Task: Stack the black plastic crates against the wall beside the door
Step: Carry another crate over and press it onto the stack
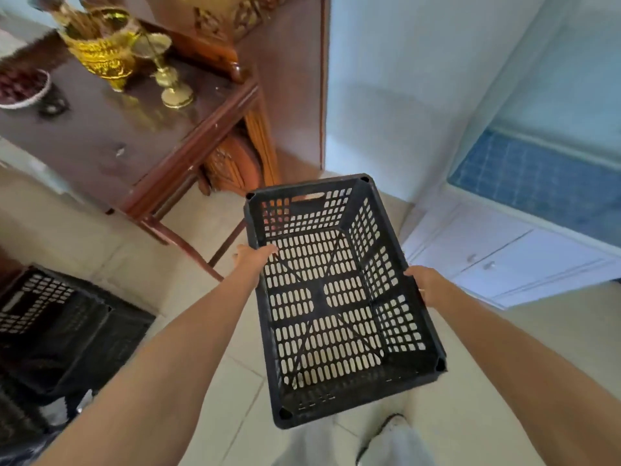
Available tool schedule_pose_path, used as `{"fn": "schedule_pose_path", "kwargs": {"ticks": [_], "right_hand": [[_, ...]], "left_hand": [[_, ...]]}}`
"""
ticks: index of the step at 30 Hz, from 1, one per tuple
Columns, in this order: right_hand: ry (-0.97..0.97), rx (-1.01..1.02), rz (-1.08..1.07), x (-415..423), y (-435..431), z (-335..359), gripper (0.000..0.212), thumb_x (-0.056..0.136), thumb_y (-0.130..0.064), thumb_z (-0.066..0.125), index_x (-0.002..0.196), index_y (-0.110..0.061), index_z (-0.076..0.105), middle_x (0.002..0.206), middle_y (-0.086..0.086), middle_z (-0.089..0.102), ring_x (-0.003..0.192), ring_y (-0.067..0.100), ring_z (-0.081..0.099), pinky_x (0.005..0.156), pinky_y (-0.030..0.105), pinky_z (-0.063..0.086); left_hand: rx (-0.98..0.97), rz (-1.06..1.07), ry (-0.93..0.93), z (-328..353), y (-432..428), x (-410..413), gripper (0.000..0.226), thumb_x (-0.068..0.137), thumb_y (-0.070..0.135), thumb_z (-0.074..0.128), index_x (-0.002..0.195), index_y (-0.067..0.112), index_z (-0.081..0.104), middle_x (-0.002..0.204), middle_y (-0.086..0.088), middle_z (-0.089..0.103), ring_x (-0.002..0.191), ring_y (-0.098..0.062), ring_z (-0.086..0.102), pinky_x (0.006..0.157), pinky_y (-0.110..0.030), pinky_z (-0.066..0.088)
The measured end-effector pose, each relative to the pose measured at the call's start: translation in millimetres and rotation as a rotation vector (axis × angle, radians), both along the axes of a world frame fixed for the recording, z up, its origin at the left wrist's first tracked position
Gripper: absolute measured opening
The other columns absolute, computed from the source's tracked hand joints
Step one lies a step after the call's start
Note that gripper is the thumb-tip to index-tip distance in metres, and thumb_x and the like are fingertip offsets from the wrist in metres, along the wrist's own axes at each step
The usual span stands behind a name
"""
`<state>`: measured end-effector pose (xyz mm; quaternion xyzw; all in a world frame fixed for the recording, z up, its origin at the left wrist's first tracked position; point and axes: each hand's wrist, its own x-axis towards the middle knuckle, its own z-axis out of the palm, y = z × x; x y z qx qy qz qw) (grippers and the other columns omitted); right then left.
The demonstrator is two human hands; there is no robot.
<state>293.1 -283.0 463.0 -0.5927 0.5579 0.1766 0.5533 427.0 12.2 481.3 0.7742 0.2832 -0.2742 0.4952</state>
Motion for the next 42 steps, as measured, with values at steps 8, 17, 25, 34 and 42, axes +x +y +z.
{"fn": "schedule_pose_path", "kwargs": {"ticks": [8,17,25,34,42], "right_hand": [[-0.081,0.017,-0.347,-117.6,-34.1,8.2,0.029,0.093,-0.011,0.054,0.119,0.002,0.057,0.110,0.023,0.061,0.098,0.034,0.060,0.098,0.048,0.048],[-0.157,-0.002,-0.758,-306.4,-57.9,11.3,0.027,0.087,-0.016,0.059,0.110,-0.002,0.058,0.091,0.016,0.064,0.078,0.030,0.062,0.068,0.034,0.051],[-0.050,-0.202,-0.991,-464.5,-79.4,19.6,0.040,0.084,-0.018,0.061,0.116,0.006,0.057,0.107,0.024,0.065,0.096,0.038,0.064,0.089,0.049,0.054],[0.082,-0.425,-1.050,-612.7,-127.0,57.8,0.022,0.081,-0.001,0.062,0.101,-0.001,0.073,0.094,0.015,0.070,0.091,0.028,0.065,0.074,0.027,0.050],[0.066,-0.594,-1.178,-691.0,-222.5,91.0,0.019,0.083,0.002,0.060,0.095,-0.005,0.074,0.091,0.013,0.072,0.083,0.025,0.068,0.074,0.034,0.058]], "left_hand": [[0.018,-0.424,-0.035,14.5,-97.6,-16.1,0.074,0.085,0.029,0.075,0.144,0.005,0.038,0.143,-0.017,0.052,0.129,-0.038,0.053,0.107,-0.055,0.044],[-0.032,-0.823,-0.056,22.7,-228.7,-131.7,0.054,0.085,0.029,0.075,0.127,0.004,0.052,0.119,-0.016,0.066,0.109,-0.034,0.065,0.097,-0.055,0.051],[-0.068,-1.160,-0.061,55.4,-345.2,-270.1,0.039,0.084,0.022,0.078,0.110,0.008,0.054,0.094,-0.006,0.063,0.073,-0.020,0.061,0.073,-0.041,0.052],[-0.092,-1.469,-0.204,101.5,-498.1,-412.7,0.040,0.083,0.021,0.079,0.110,0.006,0.053,0.102,-0.010,0.062,0.073,-0.020,0.060,0.070,-0.039,0.050],[-0.187,-1.681,-0.327,133.6,-658.3,-498.0,0.055,0.082,0.019,0.080,0.124,-0.001,0.051,0.124,-0.019,0.060,0.112,-0.032,0.060,0.089,-0.045,0.052]]}}
